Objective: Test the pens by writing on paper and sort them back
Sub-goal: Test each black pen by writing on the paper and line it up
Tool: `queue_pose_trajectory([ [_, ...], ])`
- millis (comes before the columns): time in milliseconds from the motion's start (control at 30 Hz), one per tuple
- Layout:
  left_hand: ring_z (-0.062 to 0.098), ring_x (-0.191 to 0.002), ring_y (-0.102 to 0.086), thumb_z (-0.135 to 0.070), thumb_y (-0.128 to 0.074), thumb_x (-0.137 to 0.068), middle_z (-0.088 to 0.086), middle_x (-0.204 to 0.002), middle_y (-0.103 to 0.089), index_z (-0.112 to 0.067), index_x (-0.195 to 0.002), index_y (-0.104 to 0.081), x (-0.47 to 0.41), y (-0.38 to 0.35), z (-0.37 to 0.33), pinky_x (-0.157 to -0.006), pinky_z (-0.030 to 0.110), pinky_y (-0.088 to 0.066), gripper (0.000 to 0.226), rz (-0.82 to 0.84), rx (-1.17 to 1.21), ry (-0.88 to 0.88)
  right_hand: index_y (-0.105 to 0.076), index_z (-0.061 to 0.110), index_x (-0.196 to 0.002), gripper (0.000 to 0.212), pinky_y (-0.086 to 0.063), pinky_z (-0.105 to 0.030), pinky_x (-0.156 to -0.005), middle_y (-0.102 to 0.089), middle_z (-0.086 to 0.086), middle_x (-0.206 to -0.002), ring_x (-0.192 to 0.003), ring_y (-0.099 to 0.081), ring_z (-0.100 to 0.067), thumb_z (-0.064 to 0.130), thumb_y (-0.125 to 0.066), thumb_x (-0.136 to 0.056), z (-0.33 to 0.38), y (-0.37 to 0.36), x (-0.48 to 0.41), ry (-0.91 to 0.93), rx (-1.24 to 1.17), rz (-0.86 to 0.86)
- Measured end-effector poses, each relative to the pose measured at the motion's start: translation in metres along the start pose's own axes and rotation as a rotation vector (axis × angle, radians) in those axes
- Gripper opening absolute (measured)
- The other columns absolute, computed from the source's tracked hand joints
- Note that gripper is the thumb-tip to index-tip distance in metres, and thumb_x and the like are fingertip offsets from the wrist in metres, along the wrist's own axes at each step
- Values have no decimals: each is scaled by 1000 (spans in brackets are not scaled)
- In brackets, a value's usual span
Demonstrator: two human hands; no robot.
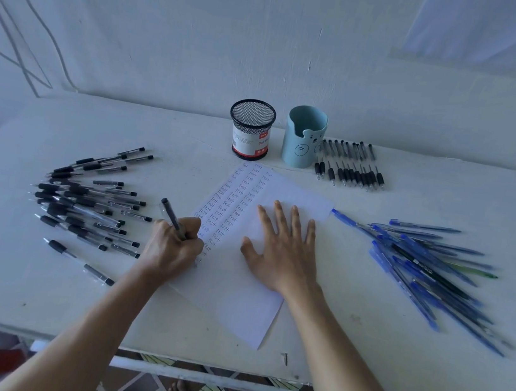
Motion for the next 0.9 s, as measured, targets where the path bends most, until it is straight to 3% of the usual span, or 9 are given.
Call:
queue_pose_trajectory([
  [100, 11, -51, -17, -11, -46, -53, -9, -52, -18, -22, -53, -24, -1, 0, 1, -43, 20, -10, 24, 11, 20, 25, -2, 34, -158, 87, 11, -56, -119, 4, 2, -167, -153, 10, -27, 68, 0, -78, 0, -1, 0, 2, -6, -6],
  [233, 13, -44, -36, -11, -55, -60, 5, -50, -41, -15, -60, -44, -5, 5, 4, -43, 25, -28, 12, 40, 180, 106, -2, 34, -158, 82, 11, -56, -119, 5, 2, -167, -153, 11, -28, 69, -5, -83, 0, -1, 0, 2, -7, -6],
  [300, 16, -40, -38, -15, -57, -78, 8, -50, -42, -10, -84, -54, -7, 7, 0, -40, 23, -32, 8, 40, 372, 105, -1, 34, -158, 75, 12, -55, -119, 6, 2, -167, -153, 12, -27, 67, -18, -93, 0, 0, 1, 4, -7, -3],
  [367, 15, -36, -34, -30, -52, -97, -3, -48, -39, -8, -103, -50, -9, 8, -2, -38, 23, -32, 23, 7, 496, 116, -1, 34, -158, 74, 13, -55, -119, 7, 2, -167, -152, 13, -27, 65, -24, -96, -1, 0, 1, 4, -12, -1],
  [533, 14, -33, -39, -31, -33, -109, 5, -43, -48, -10, -126, -55, -11, 7, -9, -39, 21, -35, 35, -25, 368, 128, 0, 34, -158, 74, 13, -55, -119, 7, 3, -167, -152, 13, -27, 66, -24, -96, -1, -1, 0, 8, -5, 3],
  [733, 13, -32, -43, -32, -30, -109, 9, -46, -52, -8, -101, -64, -10, 5, -12, -42, 23, -38, 42, 18, 281, 148, 1, 35, -158, 82, 14, -54, -119, 8, 3, -167, -152, 14, -26, 68, -6, -84, -1, -1, 0, 6, -11, 21],
  [900, 17, -38, -46, -42, -43, -105, 3, -46, -55, -13, -79, -65, -18, -1, -7, -48, 26, -37, 45, 86, 152, 243, 0, 27, -159, 66, 14, -50, -120, 6, 7, -167, -152, 14, -21, 53, -15, -100, -3, 1, 0, -4, -102, 11],
])
Point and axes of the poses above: each hand's wrist, its own x-axis away from the middle knuckle, its own y-axis out of the back of the hand, z = x × y, the point moved 2 cm from there along -x, towards the middle knuckle
